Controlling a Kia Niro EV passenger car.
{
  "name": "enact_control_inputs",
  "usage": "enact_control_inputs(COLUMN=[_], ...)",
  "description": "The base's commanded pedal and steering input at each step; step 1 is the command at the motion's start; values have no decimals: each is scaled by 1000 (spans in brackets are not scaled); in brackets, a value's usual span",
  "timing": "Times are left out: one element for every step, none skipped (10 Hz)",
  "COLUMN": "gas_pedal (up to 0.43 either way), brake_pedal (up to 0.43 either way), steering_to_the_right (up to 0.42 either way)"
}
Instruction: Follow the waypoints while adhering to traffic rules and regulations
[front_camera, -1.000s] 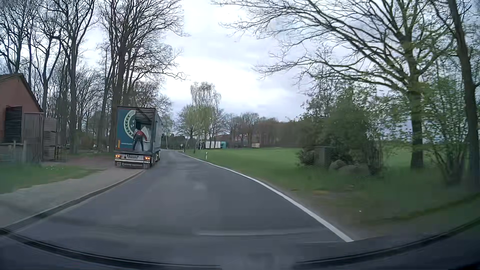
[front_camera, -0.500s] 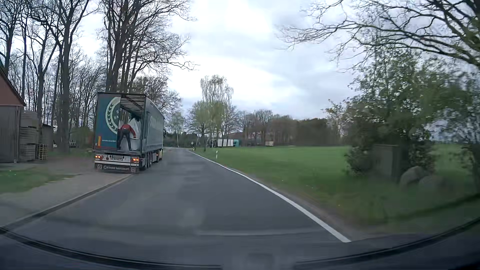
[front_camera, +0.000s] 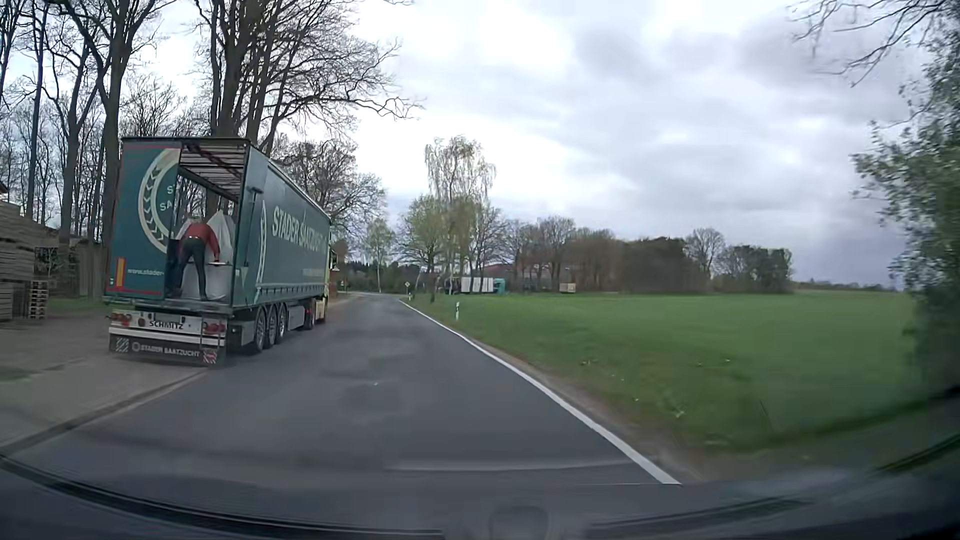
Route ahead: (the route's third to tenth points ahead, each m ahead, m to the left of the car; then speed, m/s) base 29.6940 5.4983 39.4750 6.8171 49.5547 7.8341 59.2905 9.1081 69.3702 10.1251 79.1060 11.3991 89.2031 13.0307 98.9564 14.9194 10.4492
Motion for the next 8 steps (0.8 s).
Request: enact_control_inputs(gas_pedal=[79, 79, 79, 79, 79, 79, 79, 79], brake_pedal=[0, 0, 0, 0, 0, 0, 0, 0], steering_to_the_right=[-40, -40, -40, -40, -39, -38, -38, -36])
